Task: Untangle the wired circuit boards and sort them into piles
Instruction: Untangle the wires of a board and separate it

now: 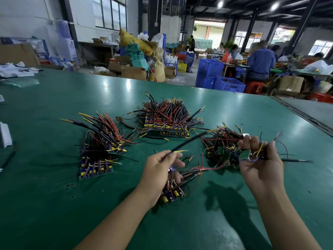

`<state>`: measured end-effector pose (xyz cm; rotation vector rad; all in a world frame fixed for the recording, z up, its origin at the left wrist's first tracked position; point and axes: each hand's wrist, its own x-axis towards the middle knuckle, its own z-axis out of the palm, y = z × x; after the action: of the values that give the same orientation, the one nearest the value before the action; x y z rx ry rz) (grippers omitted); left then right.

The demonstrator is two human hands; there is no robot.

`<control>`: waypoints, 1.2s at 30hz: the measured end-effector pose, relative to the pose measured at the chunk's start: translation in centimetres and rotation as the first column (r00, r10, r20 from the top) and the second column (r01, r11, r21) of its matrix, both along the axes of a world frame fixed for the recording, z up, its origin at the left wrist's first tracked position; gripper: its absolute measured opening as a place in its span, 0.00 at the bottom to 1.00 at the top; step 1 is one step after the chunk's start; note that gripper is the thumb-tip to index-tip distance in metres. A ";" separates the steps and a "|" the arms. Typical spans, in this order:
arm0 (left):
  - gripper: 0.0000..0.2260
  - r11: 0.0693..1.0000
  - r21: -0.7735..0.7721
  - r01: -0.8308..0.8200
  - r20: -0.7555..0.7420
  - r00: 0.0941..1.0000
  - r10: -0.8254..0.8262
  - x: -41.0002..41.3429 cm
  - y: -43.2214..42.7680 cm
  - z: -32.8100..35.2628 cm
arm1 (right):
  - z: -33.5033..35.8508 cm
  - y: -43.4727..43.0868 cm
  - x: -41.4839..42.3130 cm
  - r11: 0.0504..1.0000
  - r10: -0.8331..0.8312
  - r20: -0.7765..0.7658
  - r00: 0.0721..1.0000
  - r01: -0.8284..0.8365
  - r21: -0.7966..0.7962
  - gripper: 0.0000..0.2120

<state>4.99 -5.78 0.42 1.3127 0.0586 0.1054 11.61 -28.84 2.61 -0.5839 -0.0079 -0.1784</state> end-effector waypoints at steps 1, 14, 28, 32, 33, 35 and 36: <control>0.11 0.993 -0.116 0.020 -0.070 0.997 -0.028 0.2 0.1 0.1 | 0.1 -0.1 -0.1 1.000 -0.011 0.011 1.000 0.011 -0.004 0.15; 0.22 0.826 -0.534 0.182 -0.080 0.961 -0.263 0.6 0.3 0.2 | -1.9 6.0 -2.7 0.836 0.284 -0.229 0.931 -0.357 -0.416 0.09; 0.03 0.900 0.282 -0.332 0.413 0.889 0.199 0.1 -1.9 -1.7 | -2.8 9.0 -5.0 0.584 0.273 -0.144 0.951 -0.283 -0.761 0.29; 0.04 0.917 0.217 -0.335 0.401 0.887 0.229 0.1 -1.8 -1.5 | -3.2 9.2 -5.0 0.632 0.275 -0.152 0.949 -0.298 -0.716 0.31; 0.04 0.920 0.220 -0.325 0.393 0.892 0.222 0.1 -1.9 -1.5 | -3.5 9.2 -4.8 0.666 0.271 -0.149 0.951 -0.297 -0.685 0.29; 0.04 0.911 0.246 -0.332 0.395 0.892 0.219 0.0 -1.9 -1.5 | -3.9 9.0 -4.5 0.652 0.309 -0.089 0.947 -0.279 -0.705 0.19; 0.04 0.904 0.263 -0.338 0.397 0.892 0.218 -0.1 -1.9 -1.5 | -4.0 8.8 -4.3 0.635 0.321 -0.056 0.945 -0.258 -0.728 0.11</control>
<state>4.92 -7.70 -1.11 1.5916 -0.0851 0.6281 7.28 -20.05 -1.43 -1.3777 -0.2656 0.1388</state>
